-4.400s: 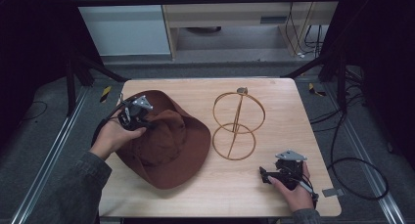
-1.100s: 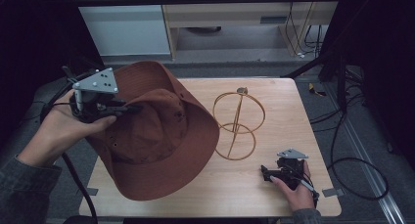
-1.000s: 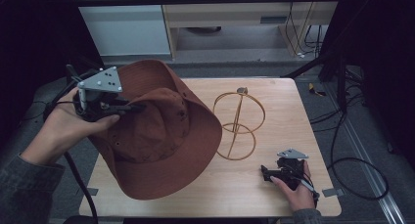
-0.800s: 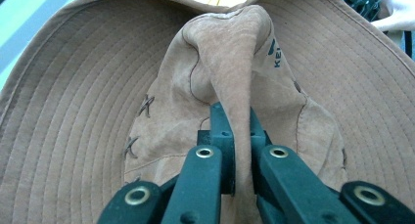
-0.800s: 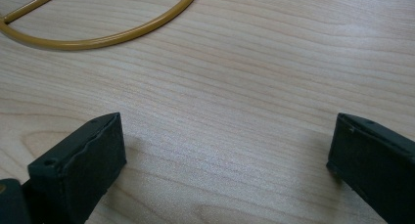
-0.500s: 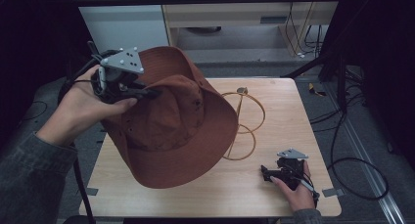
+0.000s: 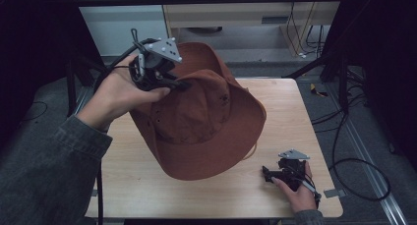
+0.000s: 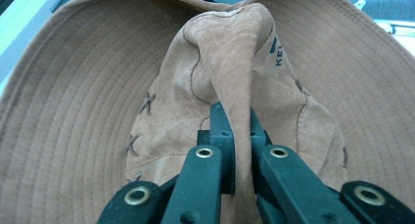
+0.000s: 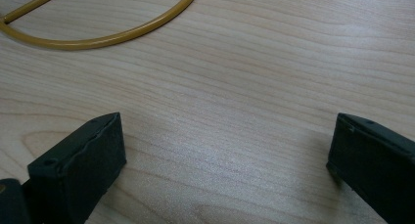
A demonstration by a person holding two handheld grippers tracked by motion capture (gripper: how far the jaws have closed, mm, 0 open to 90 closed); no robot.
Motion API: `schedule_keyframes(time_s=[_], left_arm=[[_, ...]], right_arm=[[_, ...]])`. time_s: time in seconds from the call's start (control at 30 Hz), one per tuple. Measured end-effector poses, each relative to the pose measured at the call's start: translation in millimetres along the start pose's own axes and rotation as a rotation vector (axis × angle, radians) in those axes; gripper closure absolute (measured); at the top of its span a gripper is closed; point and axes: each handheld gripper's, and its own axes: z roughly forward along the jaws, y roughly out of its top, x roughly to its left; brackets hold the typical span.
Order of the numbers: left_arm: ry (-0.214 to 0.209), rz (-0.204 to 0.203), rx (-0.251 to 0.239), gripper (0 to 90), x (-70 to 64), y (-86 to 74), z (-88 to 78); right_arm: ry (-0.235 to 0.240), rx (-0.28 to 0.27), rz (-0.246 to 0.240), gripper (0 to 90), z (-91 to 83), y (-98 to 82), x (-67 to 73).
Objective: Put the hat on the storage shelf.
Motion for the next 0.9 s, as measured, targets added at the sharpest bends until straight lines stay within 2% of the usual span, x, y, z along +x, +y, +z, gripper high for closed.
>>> schedule_keyframes(time_s=[0.03,0.1,0.2,0.47,0.57,0.67,0.7,0.9], left_arm=[[0.002,0.004,0.004,88.7,-0.2,4.1,2.2],[0.0,0.005,0.006,88.7,-0.5,10.6,6.8],[0.013,0.028,0.014,88.7,-3.9,21.3,14.7],[0.003,0.055,0.024,88.7,-8.9,36.3,35.5],[-0.002,0.049,0.011,88.7,-10.5,39.8,40.9],[-0.002,0.054,0.017,88.7,-12.5,44.5,45.9],[0.0,0.052,0.019,88.7,-12.1,46.8,48.4],[0.009,0.044,0.022,88.7,-10.2,56.0,60.8]], right_arm=[[-0.015,-0.001,-0.004,0.6,0.9,0.1,-0.4],[-0.012,0.0,-0.001,0.7,0.8,0.0,0.0],[-0.011,0.001,0.001,0.7,0.8,0.0,0.2],[-0.014,0.001,0.005,0.7,0.9,0.0,0.6],[-0.012,0.001,0.006,0.7,0.9,0.0,0.6],[-0.013,0.001,0.005,0.7,0.9,0.0,0.6],[0.005,0.001,0.004,0.6,-0.1,0.0,0.4],[0.002,0.002,0.003,0.6,0.0,0.0,0.4]])
